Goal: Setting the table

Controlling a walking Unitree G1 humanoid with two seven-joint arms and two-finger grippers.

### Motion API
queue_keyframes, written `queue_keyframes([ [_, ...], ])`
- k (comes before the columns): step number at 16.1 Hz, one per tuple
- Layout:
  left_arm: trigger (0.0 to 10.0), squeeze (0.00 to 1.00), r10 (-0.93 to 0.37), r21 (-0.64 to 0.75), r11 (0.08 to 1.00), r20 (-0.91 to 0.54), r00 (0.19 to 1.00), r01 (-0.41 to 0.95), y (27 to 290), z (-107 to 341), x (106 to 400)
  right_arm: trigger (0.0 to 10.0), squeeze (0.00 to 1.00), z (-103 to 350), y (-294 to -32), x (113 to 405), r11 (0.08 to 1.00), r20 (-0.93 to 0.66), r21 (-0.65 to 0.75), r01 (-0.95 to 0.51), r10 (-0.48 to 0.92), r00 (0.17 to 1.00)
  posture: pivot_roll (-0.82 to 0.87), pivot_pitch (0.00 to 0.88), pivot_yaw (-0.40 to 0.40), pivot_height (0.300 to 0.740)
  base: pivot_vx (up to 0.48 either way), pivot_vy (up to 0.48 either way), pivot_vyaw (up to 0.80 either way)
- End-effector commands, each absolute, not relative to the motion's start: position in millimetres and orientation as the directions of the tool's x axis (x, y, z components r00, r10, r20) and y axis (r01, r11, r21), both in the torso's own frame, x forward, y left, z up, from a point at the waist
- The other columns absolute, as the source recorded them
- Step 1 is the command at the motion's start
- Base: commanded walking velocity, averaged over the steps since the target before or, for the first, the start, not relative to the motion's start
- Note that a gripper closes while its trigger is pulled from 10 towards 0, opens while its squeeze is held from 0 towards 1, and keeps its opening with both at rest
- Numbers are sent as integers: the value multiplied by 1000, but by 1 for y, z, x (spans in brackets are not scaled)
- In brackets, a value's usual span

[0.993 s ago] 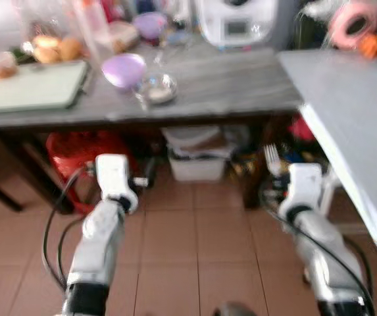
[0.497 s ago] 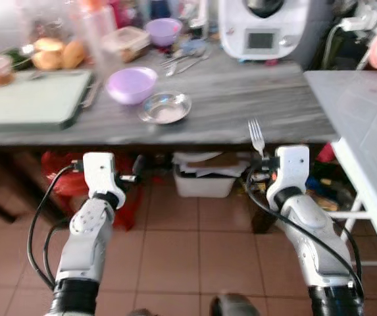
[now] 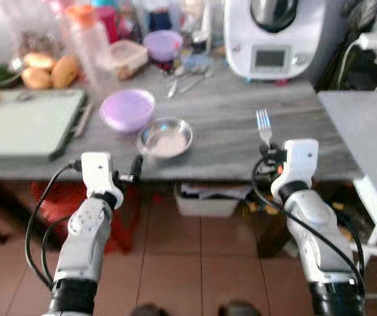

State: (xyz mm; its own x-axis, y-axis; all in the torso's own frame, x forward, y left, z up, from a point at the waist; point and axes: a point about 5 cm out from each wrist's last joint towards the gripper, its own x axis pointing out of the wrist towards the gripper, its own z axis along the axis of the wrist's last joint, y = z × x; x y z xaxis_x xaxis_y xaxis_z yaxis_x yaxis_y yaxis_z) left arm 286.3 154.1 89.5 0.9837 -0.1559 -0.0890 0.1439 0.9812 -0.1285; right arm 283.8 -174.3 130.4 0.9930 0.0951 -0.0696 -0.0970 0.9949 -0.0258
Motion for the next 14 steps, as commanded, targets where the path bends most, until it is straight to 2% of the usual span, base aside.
queue_keyframes([
  [1, 10000, 0, -161, -131, 980, -77, 984, 150, 150, 92, 287, 10000, 0, 132, -179, 284, 996, -63, -29, -88, 86, 994, -62, 0, 45, 740, 334, 345, 0],
  [4, 10000, 0, -122, -95, 989, -68, 990, 116, 156, 93, 286, 10000, 0, 130, -179, 284, 996, -65, -23, -89, 87, 994, -57, 0, 43, 740, 0, 0, 0],
  [6, 10000, 0, -46, -72, 997, -67, 997, 41, 165, 94, 286, 10000, 0, 127, -179, 283, 996, -76, -7, -90, 89, 993, -52, 0, 46, 740, 0, 0, 0],
  [7, 10000, 0, 2, -65, 998, -62, 998, -6, 171, 95, 285, 10000, 0, 126, -176, 284, 994, -87, 50, -101, 105, 991, -50, 0, 49, 740, 0, 0, 0],
  [10, 10000, 0, -12, -90, 996, -83, 996, 5, 172, 92, 284, 10000, 0, 127, -175, 286, 992, -77, 53, -111, 115, 990, -45, 0, 51, 740, 0, 0, 0],
  [14, 10000, 0, -41, -101, 994, -78, 996, 33, 167, 92, 284, 10000, 0, 125, -177, 283, 994, -71, 75, -83, 89, 994, -49, 0, 51, 740, 0, 472, 0],
])
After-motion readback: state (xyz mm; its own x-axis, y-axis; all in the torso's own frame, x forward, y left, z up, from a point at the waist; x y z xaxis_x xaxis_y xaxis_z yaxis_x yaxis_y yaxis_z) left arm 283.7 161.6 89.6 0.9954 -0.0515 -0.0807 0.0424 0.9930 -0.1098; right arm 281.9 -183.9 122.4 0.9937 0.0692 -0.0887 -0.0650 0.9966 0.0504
